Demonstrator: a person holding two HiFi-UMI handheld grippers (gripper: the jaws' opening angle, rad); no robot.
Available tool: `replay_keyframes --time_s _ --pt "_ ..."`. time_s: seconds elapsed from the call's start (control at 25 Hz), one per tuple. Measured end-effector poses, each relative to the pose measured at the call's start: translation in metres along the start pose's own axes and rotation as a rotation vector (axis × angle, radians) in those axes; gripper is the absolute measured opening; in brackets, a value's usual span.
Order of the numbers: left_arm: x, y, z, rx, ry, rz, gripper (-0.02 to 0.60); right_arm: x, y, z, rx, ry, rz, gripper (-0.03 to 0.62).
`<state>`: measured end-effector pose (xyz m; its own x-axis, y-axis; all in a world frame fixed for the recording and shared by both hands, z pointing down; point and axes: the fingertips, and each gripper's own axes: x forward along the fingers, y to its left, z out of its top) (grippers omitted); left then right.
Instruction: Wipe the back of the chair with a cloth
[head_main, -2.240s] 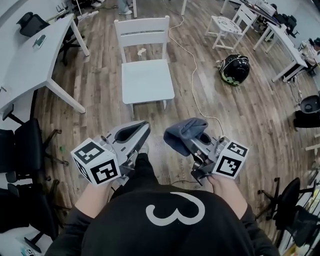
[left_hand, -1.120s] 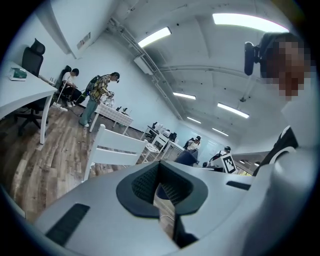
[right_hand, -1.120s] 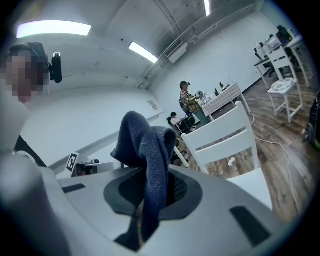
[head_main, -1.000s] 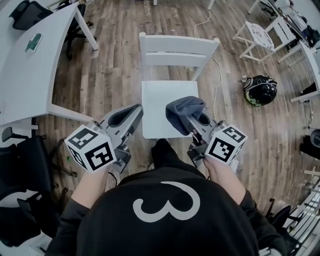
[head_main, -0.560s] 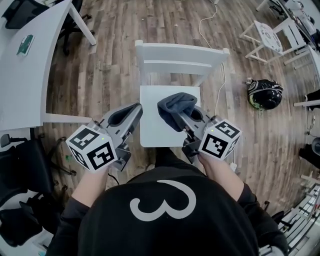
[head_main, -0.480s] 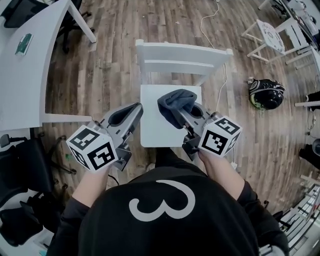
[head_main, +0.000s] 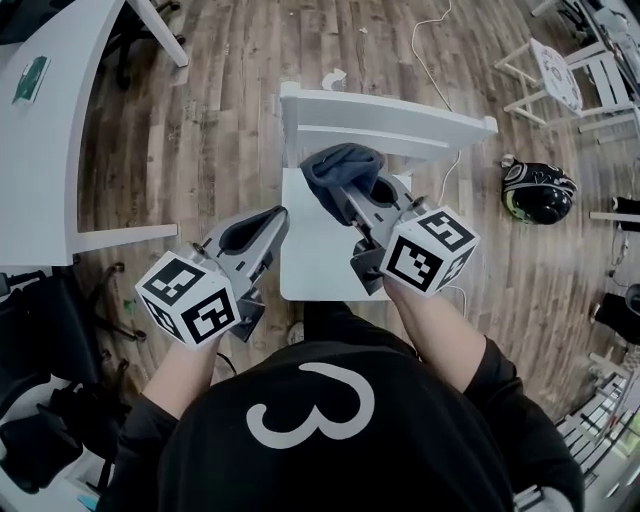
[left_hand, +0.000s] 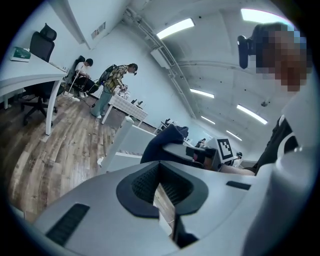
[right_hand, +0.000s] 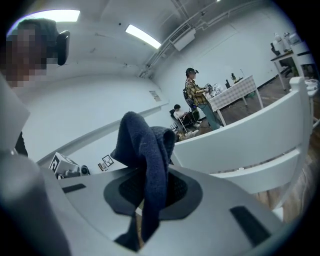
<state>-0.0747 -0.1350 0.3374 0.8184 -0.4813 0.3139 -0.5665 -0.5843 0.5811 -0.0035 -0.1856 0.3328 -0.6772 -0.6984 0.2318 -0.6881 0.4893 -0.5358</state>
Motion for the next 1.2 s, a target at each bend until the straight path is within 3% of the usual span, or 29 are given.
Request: replay_keyframes --time_s 0.44,0.84,1.2 --pt "-0.01 0.037 -0.009 -0.027 0.002 0.05 0.014 0.064 -0.041 0.005 -0.125 -0.014 -0.144 0.051" --pt "-0.03 0.045 -0.007 -0.044 -0.019 0.094 0.014 0.085 -0.064 -0.007 -0.088 -0.008 -0.258 0.051" --pt "-0.047 0.049 -0.008 -0.048 -0.028 0.125 0.014 0.092 -0.068 -0.005 -0.085 -0.009 -0.308 0.051"
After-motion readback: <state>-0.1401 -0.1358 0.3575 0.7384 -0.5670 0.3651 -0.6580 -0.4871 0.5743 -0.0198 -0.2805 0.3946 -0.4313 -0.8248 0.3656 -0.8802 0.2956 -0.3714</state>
